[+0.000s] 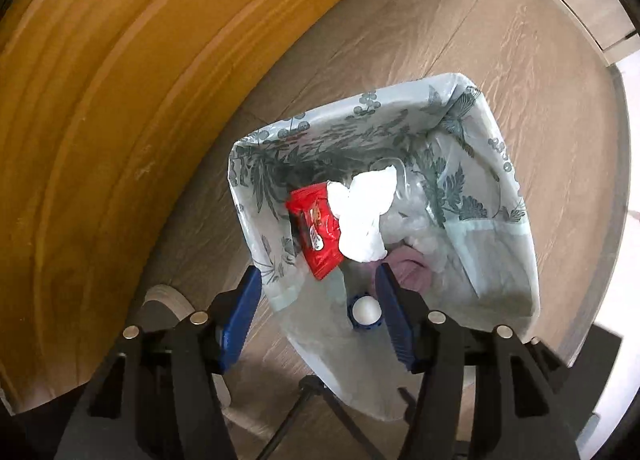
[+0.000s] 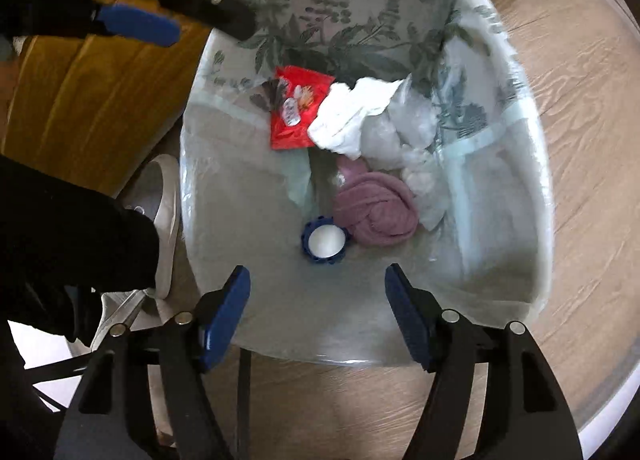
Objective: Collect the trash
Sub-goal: 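Open both tools over the wastebasket to drop the wrapper and cap, then move both tools back over the bed toward the remaining trash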
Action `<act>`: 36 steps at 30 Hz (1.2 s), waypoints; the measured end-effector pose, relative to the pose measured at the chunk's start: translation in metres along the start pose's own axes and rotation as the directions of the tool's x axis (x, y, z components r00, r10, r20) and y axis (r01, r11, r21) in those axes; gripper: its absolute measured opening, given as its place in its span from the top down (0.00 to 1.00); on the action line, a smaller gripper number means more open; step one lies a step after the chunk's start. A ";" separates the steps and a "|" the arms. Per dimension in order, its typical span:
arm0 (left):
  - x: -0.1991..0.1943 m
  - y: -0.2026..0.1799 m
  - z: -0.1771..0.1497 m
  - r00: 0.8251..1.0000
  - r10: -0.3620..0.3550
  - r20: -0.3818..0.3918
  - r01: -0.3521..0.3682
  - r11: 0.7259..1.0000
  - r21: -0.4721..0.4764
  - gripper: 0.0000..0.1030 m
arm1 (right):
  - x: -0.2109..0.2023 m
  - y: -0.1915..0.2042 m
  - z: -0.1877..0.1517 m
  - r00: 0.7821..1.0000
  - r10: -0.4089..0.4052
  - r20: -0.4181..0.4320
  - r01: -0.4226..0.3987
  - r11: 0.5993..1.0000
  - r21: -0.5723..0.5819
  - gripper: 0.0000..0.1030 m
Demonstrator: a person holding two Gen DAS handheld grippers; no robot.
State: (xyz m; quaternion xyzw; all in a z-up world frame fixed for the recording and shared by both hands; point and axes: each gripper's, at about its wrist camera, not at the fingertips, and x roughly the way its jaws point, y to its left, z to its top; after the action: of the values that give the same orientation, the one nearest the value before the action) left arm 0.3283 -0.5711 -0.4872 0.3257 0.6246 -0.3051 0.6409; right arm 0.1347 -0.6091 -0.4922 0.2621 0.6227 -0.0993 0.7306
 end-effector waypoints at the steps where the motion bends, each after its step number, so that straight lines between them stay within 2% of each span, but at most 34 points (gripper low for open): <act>1: 0.000 0.000 0.000 1.000 0.001 0.000 -0.001 1.000 -0.001 0.45 | -0.003 -0.003 0.001 1.000 -0.003 0.008 0.003 1.000 0.012 0.35; 12: -0.005 0.005 -0.005 1.000 0.001 0.008 -0.001 1.000 -0.003 0.45 | -0.013 -0.006 0.005 0.999 -0.035 0.026 0.034 0.999 0.019 0.35; 19: -0.022 0.012 -0.011 0.999 -0.018 0.026 0.019 1.000 -0.023 0.45 | -0.018 -0.007 0.006 0.997 -0.064 0.035 0.063 0.998 0.028 0.35; 21: -0.029 0.013 -0.013 0.999 -0.031 0.019 0.032 0.999 -0.017 0.37 | -0.024 -0.009 0.007 0.996 -0.072 0.044 0.071 0.997 0.034 0.35; 23: -0.037 0.014 -0.014 0.999 -0.037 0.027 0.037 0.999 -0.014 0.35 | -0.031 -0.007 0.008 0.995 -0.082 0.057 0.081 0.996 0.027 0.35; 30: -0.081 0.030 -0.026 0.988 -0.090 0.127 0.096 0.995 -0.037 0.35 | -0.073 0.008 0.024 0.983 -0.122 0.141 0.124 0.992 -0.011 0.35; 33: -0.110 0.046 -0.031 0.977 -0.103 0.184 0.119 0.990 -0.079 0.35 | -0.100 0.018 0.035 0.972 -0.125 0.199 0.133 0.991 -0.029 0.35; 36: -0.146 0.065 -0.038 0.957 -0.112 0.268 0.145 0.984 -0.107 0.35 | -0.127 0.035 0.046 0.956 -0.144 0.255 0.165 0.984 -0.062 0.35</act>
State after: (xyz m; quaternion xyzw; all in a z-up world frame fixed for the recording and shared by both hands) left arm 0.3522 -0.5036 -0.3390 0.2005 0.5727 -0.3463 0.7155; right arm 0.1648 -0.6257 -0.3569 0.1676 0.5479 -0.1625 0.8033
